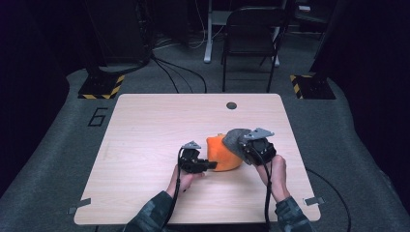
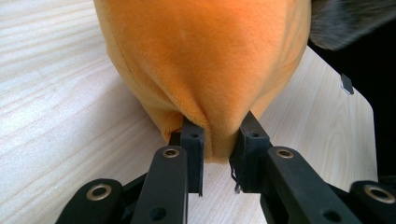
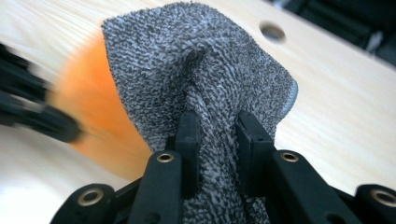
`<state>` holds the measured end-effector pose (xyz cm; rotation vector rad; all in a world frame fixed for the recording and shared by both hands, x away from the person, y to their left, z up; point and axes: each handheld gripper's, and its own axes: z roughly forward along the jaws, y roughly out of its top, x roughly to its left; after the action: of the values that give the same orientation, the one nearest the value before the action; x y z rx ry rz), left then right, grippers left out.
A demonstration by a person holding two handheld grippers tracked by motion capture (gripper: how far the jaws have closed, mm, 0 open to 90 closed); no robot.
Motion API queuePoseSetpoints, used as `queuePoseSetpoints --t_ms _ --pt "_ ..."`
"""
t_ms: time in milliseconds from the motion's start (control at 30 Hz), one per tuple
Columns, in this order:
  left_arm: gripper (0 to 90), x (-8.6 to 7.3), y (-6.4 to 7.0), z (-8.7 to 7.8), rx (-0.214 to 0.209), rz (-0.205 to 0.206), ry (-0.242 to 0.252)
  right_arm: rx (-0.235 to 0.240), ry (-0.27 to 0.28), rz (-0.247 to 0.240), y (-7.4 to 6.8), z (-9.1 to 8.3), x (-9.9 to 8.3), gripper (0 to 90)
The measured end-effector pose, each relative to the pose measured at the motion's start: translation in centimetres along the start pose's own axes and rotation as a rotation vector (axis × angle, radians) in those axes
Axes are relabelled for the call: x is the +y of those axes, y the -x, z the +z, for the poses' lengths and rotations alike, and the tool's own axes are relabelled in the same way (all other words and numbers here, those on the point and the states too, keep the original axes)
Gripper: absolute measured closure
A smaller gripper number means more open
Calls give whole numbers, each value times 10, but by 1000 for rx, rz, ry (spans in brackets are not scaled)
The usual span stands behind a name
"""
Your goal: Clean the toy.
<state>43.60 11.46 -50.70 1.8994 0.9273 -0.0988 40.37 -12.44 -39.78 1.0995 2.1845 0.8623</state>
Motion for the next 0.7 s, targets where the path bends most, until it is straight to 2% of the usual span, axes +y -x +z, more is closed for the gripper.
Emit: queuePoseSetpoints --t_ms 67,133,200,267,300,333,400,433,500,700 --pt "765 1 1 0 5 25 -11 52 31 -26 -10 -7 6 731" --pt "765 1 2 0 8 31 -12 88 57 -47 -18 -8 10 731" --pt "765 1 2 0 8 28 -9 110 46 -54 -28 -6 12 730" --pt "765 1 3 0 10 36 -12 133 25 -67 -33 4 9 729" --pt "765 1 3 0 14 39 -13 134 -1 -62 -36 10 6 729" --pt "765 1 3 1 16 41 -12 124 -9 -86 -37 16 3 729" --pt "765 1 2 1 15 38 -11 81 -28 -108 -39 20 1 730" --pt "765 1 2 1 13 42 -12 87 -27 -102 -37 20 1 730" --pt "765 1 2 0 13 47 -15 67 -31 -107 -32 19 0 730" --pt "765 1 2 1 8 47 -8 46 -45 -61 -12 21 -6 729"
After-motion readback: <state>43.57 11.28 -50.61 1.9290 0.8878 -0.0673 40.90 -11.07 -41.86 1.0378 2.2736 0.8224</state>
